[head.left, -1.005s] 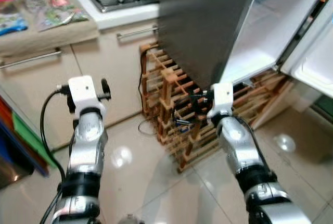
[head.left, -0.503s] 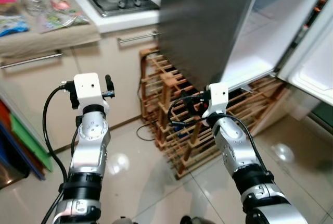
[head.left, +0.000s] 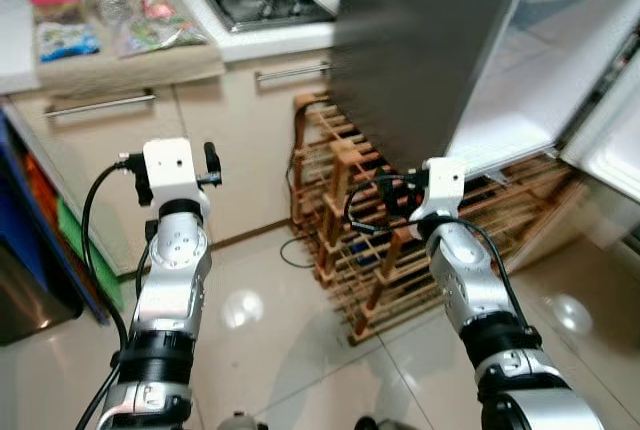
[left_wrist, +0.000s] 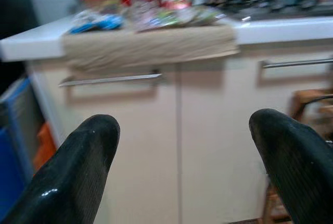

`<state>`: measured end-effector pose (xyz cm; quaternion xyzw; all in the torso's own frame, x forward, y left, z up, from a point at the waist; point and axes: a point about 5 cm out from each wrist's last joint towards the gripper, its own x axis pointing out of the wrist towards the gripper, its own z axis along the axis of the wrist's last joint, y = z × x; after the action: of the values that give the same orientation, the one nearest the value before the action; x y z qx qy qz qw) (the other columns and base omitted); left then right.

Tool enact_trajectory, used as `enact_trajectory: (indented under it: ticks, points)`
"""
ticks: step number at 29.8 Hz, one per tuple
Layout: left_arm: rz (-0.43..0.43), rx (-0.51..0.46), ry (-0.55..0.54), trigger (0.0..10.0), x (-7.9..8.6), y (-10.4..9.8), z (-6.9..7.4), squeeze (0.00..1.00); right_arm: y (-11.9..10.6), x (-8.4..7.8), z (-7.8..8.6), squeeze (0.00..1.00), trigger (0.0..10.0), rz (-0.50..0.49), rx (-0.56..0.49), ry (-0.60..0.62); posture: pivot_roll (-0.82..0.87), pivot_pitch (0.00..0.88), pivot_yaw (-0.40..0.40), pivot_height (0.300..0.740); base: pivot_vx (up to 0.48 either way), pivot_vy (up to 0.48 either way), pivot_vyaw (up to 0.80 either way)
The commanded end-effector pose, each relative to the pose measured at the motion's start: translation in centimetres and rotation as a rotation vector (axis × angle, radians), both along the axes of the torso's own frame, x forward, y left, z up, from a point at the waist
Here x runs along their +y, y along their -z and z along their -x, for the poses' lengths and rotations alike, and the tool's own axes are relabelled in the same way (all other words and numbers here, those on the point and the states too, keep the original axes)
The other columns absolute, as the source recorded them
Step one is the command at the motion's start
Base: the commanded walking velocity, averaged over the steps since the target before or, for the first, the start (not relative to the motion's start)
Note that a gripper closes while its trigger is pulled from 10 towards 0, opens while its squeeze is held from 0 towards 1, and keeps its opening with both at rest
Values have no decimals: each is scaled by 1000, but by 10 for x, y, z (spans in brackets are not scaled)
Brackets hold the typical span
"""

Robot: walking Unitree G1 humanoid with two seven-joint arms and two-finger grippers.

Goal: Restocking fridge

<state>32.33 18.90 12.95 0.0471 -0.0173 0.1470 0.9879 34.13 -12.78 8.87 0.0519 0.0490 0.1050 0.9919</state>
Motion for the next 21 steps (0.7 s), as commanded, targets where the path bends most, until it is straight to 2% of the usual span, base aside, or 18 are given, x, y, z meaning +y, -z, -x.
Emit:
enact_trajectory:
  ticks: [1,3,12,17,20,21]
  points:
    - [32,2,25,10000,-6,-3,-4,0,-9,1,-4,0,10000,-10,-38,-1,26,0,-15,740,0,0,525]
    - [43,2,20,10000,-5,-3,-4,0,-10,1,-4,0,10000,-12,-39,-7,27,0,-14,740,0,0,525]
    - [59,12,23,10000,-7,-4,-4,0,-11,6,-5,0,10000,-56,-36,-40,32,0,-17,740,0,468,514]
    - [48,20,38,10000,-12,-4,-4,0,-12,9,-5,0,10000,-76,-39,-72,30,0,-16,740,0,448,484]
    - [52,15,51,10000,-17,-6,-5,0,-13,10,-5,0,10000,-78,-44,-84,30,0,-16,740,-289,368,469]
    - [22,24,57,10000,-20,-7,-7,0,-13,9,-5,4,10000,-77,-44,-83,27,0,-14,740,0,0,469]
